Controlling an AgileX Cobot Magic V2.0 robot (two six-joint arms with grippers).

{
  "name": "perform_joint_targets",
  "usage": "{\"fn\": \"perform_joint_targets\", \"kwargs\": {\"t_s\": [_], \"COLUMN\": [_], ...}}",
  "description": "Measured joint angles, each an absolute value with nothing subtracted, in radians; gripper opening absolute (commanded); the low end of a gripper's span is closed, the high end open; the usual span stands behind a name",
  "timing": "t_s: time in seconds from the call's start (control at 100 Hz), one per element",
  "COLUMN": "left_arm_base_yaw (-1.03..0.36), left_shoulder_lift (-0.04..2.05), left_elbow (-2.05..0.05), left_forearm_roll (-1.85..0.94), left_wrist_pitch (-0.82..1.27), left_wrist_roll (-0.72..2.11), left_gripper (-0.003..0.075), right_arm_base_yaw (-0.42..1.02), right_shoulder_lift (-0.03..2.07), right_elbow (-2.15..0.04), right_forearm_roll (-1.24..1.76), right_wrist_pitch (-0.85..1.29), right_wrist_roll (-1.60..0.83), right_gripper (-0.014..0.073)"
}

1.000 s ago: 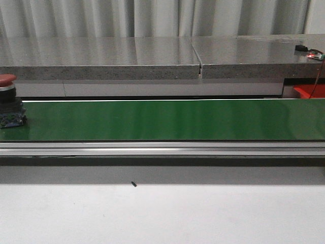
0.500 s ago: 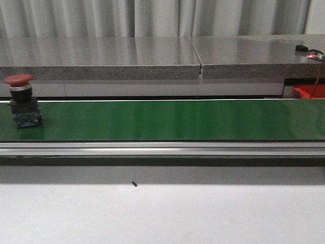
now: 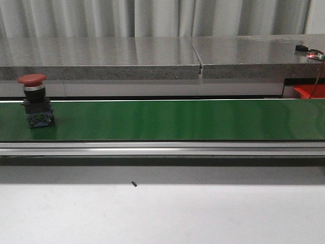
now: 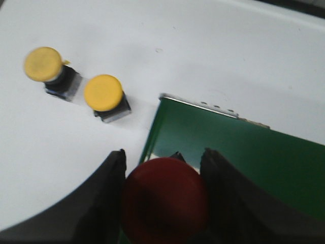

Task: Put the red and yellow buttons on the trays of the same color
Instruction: 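Grasp another red button from the table with the left gripper, then lower the red button onto the conveyor and open the left gripper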

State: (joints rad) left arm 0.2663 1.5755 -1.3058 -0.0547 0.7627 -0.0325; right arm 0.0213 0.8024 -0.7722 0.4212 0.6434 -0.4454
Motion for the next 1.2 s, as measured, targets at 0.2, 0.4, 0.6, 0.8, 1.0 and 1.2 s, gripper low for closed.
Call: {"fn": "perform_joint_targets", "kwargs": {"t_s": [0.2,0.4,0.6,0.8,1.0,1.2], "left_arm_base_yaw": [0.213,0.211,0.211,0.211,0.209,0.201], "left_shoulder_lift": [1.576,1.576,1.589,1.620,1.621,1.562], "left_elbow": [-1.235,-1.190,-1.171,-1.169,-1.169,-1.169], "left_forearm_roll": [-0.063,-0.069,-0.069,-0.069,-0.075,-0.077], "left_wrist_pitch": [0.712,0.683,0.668,0.666,0.663,0.638], "left_wrist_roll": [-0.031,-0.031,-0.026,-0.026,-0.024,-0.016], "left_gripper": [-0.0014,-0.0013,-0.0001,0.0209,0.0666,0.0657], "right_arm_base_yaw": [0.021,0.021,0.021,0.021,0.021,0.021], "right_shoulder_lift": [0.802,0.802,0.802,0.802,0.802,0.802], "right_elbow": [-0.772,-0.772,-0.772,-0.772,-0.772,-0.772], "right_forearm_roll": [0.421,0.421,0.421,0.421,0.421,0.421], "right_wrist_pitch": [0.643,0.643,0.643,0.643,0.643,0.643], "right_wrist_roll": [-0.445,-0.445,-0.445,-0.445,-0.445,-0.445], "right_gripper": [-0.0109,-0.0109,-0.0109,-0.0109,-0.0109,-0.0109]}}
